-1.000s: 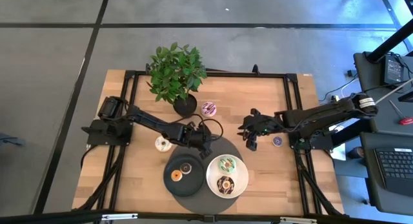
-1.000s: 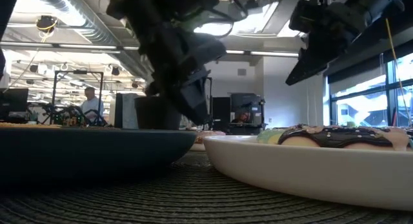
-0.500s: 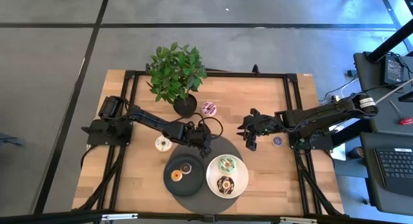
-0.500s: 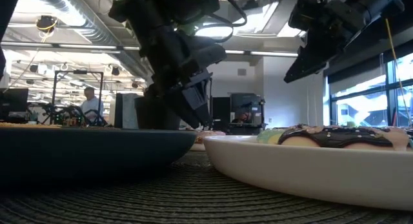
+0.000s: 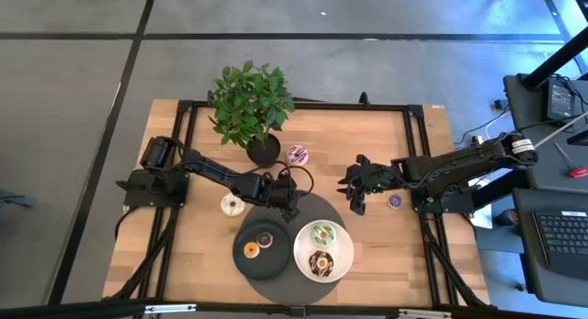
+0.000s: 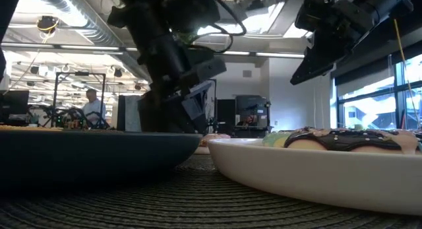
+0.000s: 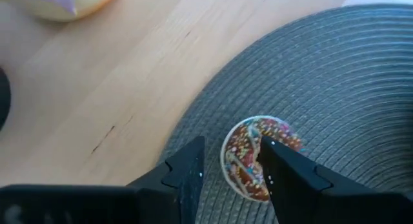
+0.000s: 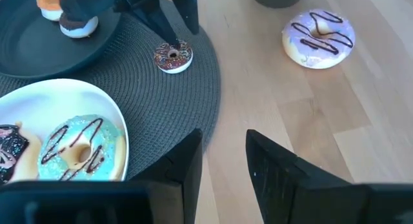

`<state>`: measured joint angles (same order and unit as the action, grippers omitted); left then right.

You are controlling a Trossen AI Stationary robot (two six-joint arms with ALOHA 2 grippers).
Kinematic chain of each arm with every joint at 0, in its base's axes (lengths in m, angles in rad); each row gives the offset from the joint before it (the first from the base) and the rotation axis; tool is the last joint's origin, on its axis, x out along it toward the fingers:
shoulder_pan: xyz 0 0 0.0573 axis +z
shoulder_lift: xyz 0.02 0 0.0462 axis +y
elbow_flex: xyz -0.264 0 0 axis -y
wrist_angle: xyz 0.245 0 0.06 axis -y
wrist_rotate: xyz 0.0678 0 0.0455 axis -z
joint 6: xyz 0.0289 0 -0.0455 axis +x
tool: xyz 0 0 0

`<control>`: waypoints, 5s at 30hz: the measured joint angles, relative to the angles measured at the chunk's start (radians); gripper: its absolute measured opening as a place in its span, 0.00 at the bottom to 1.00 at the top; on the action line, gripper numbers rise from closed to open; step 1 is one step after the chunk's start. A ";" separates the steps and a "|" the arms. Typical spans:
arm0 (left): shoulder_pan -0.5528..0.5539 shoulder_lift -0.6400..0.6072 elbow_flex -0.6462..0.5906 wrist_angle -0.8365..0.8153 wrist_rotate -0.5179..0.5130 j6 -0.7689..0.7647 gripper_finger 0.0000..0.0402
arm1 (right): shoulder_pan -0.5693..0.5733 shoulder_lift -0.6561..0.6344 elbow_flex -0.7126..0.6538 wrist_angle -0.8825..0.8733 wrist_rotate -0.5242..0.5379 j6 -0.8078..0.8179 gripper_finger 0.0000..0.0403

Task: Pick & Place donuts
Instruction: Put the small brown sprinkled donut into the black plate, then put the big white donut into the white plate

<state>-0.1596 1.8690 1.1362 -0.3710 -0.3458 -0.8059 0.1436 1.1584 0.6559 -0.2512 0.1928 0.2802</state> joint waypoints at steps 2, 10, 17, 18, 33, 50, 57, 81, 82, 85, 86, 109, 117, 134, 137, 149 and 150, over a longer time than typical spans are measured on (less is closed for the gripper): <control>0.000 0.000 -0.001 -0.001 0.001 -0.003 0.34 | 0.000 0.000 0.000 0.000 0.000 0.000 0.30; 0.000 0.026 -0.003 0.017 0.030 -0.020 0.28 | 0.000 0.000 0.000 -0.001 -0.001 -0.003 0.30; 0.000 0.028 -0.003 0.034 0.030 -0.021 0.21 | -0.001 0.000 0.000 0.000 -0.001 -0.027 0.30; 0.000 0.024 0.000 0.035 0.031 -0.021 0.19 | -0.001 0.000 0.000 -0.001 -0.001 -0.027 0.30; -0.096 -0.099 0.024 -0.077 0.225 0.004 0.03 | 0.000 0.000 0.000 -0.008 -0.001 -0.027 0.30; -0.374 -0.079 0.016 -0.077 0.237 -0.100 0.04 | 0.000 0.000 0.000 0.009 -0.001 0.005 0.30; -0.390 -0.070 0.016 -0.081 0.213 -0.099 0.04 | 0.000 0.000 0.000 0.015 -0.001 0.020 0.30; -0.394 -0.040 0.016 -0.105 0.191 -0.059 0.04 | 0.000 0.000 0.000 0.019 -0.001 0.004 0.30; -0.394 -0.040 0.016 -0.105 0.190 -0.051 0.04 | 0.000 0.000 0.000 0.019 -0.001 0.004 0.30; -0.394 -0.040 0.016 -0.105 0.189 -0.045 0.04 | 0.000 0.000 0.000 0.019 -0.001 0.004 0.30; -0.394 -0.040 0.016 -0.107 0.189 -0.045 0.04 | 0.000 0.000 0.000 0.019 -0.001 0.003 0.30; -0.391 -0.040 0.018 -0.159 0.183 -0.052 0.23 | 0.000 0.000 0.000 0.019 -0.002 0.000 0.30; -0.381 -0.111 0.034 -0.251 0.177 -0.126 0.29 | 0.000 0.000 0.000 0.019 -0.002 0.000 0.30; -0.370 -0.159 0.032 -0.735 0.049 -0.543 0.29 | 0.000 0.000 0.000 0.015 -0.002 -0.032 0.30; -0.337 -0.159 0.032 -0.752 0.048 -0.516 0.29 | 0.000 0.000 0.000 0.015 -0.002 -0.049 0.30; -0.181 -0.168 -0.105 -0.607 0.125 -0.386 0.24 | 0.000 0.000 0.000 0.014 -0.001 -0.051 0.30; -0.176 -0.168 -0.117 -0.583 0.131 -0.385 0.23 | 0.000 0.000 0.000 0.014 -0.001 -0.052 0.30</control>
<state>-0.3358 1.7010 1.0195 -0.9542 -0.2144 -1.1909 0.1432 1.1582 0.6563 -0.2369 0.1917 0.2283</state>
